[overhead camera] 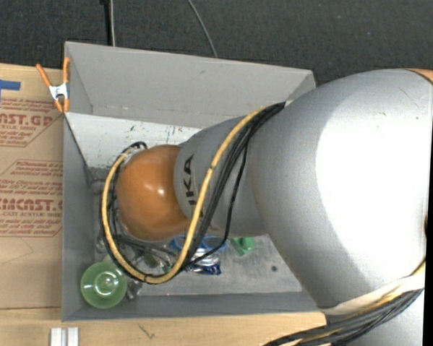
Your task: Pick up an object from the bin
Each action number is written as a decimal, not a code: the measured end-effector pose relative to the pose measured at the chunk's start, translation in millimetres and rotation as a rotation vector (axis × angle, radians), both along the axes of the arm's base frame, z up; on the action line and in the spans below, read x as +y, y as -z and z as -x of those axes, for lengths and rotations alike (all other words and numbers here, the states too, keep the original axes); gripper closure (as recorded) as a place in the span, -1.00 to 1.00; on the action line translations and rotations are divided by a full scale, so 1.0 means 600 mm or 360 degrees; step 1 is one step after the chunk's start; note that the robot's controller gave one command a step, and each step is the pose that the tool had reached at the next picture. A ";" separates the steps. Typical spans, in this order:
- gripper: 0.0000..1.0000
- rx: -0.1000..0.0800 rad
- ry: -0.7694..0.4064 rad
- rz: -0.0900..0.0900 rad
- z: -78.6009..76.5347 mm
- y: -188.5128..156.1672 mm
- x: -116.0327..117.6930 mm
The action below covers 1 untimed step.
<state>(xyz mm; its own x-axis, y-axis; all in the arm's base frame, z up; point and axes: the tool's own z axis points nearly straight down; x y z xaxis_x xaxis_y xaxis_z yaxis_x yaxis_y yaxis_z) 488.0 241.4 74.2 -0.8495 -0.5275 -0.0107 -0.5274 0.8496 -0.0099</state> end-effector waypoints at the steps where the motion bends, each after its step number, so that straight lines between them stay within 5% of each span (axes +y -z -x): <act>1: -1.00 0.0003 -0.0746 0.0002 -0.018 0.001 0.002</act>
Offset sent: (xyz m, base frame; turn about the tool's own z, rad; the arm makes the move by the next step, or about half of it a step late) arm 0.0061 0.0022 -0.0042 -0.4743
